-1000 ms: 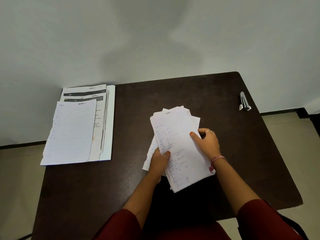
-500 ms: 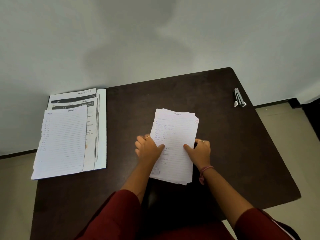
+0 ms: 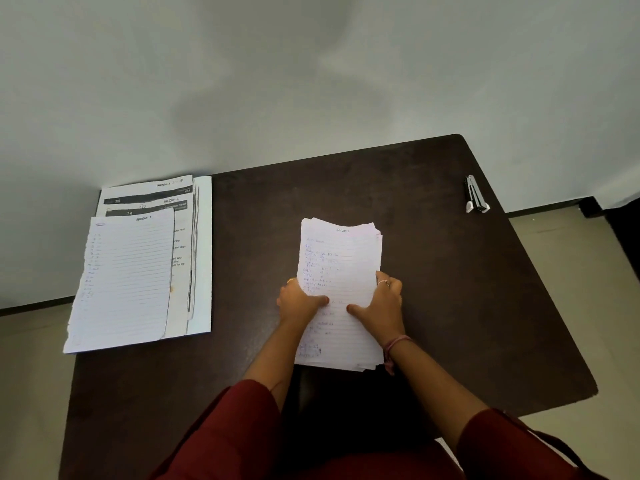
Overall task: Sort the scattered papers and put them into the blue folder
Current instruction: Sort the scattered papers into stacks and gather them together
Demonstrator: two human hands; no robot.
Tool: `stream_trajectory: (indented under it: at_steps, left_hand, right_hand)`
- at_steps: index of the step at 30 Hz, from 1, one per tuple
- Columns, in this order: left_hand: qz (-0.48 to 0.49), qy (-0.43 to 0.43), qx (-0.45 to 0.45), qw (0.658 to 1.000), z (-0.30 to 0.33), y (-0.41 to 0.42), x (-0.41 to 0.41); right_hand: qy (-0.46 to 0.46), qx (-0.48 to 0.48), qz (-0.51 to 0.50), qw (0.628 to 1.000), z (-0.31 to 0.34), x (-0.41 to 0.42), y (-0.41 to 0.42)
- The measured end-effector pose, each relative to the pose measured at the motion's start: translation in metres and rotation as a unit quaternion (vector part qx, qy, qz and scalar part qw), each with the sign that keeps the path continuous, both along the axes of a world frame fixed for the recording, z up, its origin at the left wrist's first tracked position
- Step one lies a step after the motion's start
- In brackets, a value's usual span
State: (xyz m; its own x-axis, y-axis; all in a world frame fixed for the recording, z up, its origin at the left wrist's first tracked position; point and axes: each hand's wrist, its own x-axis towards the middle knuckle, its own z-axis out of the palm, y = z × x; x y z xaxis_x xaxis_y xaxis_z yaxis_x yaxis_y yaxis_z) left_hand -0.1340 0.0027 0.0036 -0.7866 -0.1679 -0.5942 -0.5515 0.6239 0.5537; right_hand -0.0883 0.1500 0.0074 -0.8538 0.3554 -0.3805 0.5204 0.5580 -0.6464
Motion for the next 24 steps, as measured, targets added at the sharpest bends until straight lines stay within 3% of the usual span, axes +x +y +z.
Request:
stream_trajectory:
  at_steps: [3,8,12,16,18,24]
  left_hand:
    - [0.072,0.018,0.125,0.989,0.006,-0.007,0.010]
    - [0.059,0.114,0.222,0.967,0.020,-0.013,0.035]
    - [0.103,0.166,0.273,0.942,0.033,-0.012,0.042]
    - [0.155,0.229,0.275,0.921,0.055,-0.014,0.039]
    - [0.159,0.275,0.233,0.919,0.068,-0.012,0.034]
    - [0.158,0.353,0.188,0.903,0.093,-0.006,0.034]
  right_hand:
    - [0.034,-0.027,0.018,0.999,0.002,0.000,0.008]
    - [0.056,-0.158,-0.052,0.985,0.015,-0.012,0.025]
    - [0.018,-0.293,0.041,0.955,0.033,-0.028,0.040]
    - [0.089,-0.212,0.101,0.968,0.060,-0.046,0.042]
    - [0.130,-0.168,0.118,0.970,0.073,-0.052,0.040]
    - [0.235,-0.079,0.123,0.961,0.086,-0.054,0.027]
